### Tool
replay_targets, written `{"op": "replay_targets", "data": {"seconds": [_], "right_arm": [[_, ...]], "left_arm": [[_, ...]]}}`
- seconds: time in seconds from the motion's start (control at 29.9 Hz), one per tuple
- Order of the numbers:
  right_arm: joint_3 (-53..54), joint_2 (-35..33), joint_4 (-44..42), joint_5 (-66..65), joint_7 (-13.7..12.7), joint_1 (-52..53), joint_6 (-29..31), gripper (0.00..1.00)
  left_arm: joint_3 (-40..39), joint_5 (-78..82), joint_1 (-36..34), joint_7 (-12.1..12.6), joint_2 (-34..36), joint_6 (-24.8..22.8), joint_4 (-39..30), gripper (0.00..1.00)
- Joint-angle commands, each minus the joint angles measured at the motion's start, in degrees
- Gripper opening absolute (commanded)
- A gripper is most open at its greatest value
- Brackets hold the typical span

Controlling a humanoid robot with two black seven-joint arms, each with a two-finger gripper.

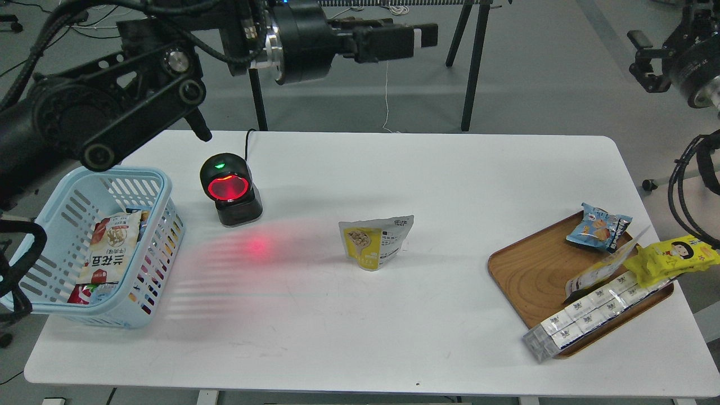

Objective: Scan snack and place in basket
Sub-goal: 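Reach the left gripper over to the standing yellow pouch, then grasp the yellow pouch with the left gripper and lift it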

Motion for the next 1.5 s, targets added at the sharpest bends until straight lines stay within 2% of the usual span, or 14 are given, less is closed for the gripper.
{"op": "replay_targets", "data": {"seconds": [0.0, 0.17, 0.23, 0.3, 0.5, 0.73, 0.83, 0.9, 1.0, 1.17, 1.27, 1.47], "right_arm": [[13.7, 4.4, -3.5, 3.7, 0.0, -7.9, 4.1, 0.95], [34.0, 12.0, -11.4, 3.9, 0.0, -16.0, 5.1, 0.97], [38.9, 15.3, -15.1, 3.9, -3.9, -17.3, 6.4, 0.97], [40.6, 17.8, -18.3, 3.3, -5.7, -17.7, 7.9, 0.97], [40.5, 18.6, -18.9, 3.1, -5.7, -18.5, 11.0, 0.97], [40.4, 18.8, -18.5, 3.0, -5.6, -19.7, 11.4, 0.97], [40.3, 18.9, -18.6, 3.0, -5.5, -19.8, 11.4, 0.97], [40.3, 18.9, -18.6, 3.0, -5.5, -20.2, 11.4, 0.97], [40.3, 18.9, -18.6, 3.0, -5.5, -20.3, 11.4, 0.97], [40.3, 19.0, -18.6, 3.0, -5.5, -20.3, 11.5, 0.97], [40.2, 19.0, -18.6, 3.0, -5.5, -20.3, 11.5, 0.97], [40.2, 18.9, -18.7, 3.0, -5.5, -20.1, 11.6, 0.97]], "left_arm": [[4.9, 6.4, -0.6, -0.1, -0.7, 0.1, -3.1, 0.99], [9.1, 19.1, -0.4, 2.1, -6.2, 0.1, -4.3, 0.99], [10.9, 28.1, 0.0, 2.1, -6.8, 0.0, -4.3, 0.98], [14.1, 35.0, 0.0, 2.0, -7.0, 0.0, -4.3, 0.96], [20.9, 42.2, 0.7, 2.6, -7.0, 0.2, -3.8, 0.93], [21.6, 42.2, 5.4, 2.5, -7.1, 0.3, 0.3, 0.87], [21.6, 42.2, 7.6, 2.5, -6.9, 0.4, 0.5, 0.77], [21.6, 42.2, 8.2, 2.5, -6.5, 0.4, 0.5, 0.63], [21.6, 42.2, 8.3, 2.3, -6.2, 0.6, 0.5, 0.47], [21.5, 42.2, 8.3, 2.3, -7.1, 0.6, 0.7, 0.32], [21.6, 42.2, 8.3, 2.3, -7.1, 0.6, 0.9, 0.16], [21.5, 42.2, 8.5, 2.5, -7.1, 0.6, 1.1, 0.06]]}}
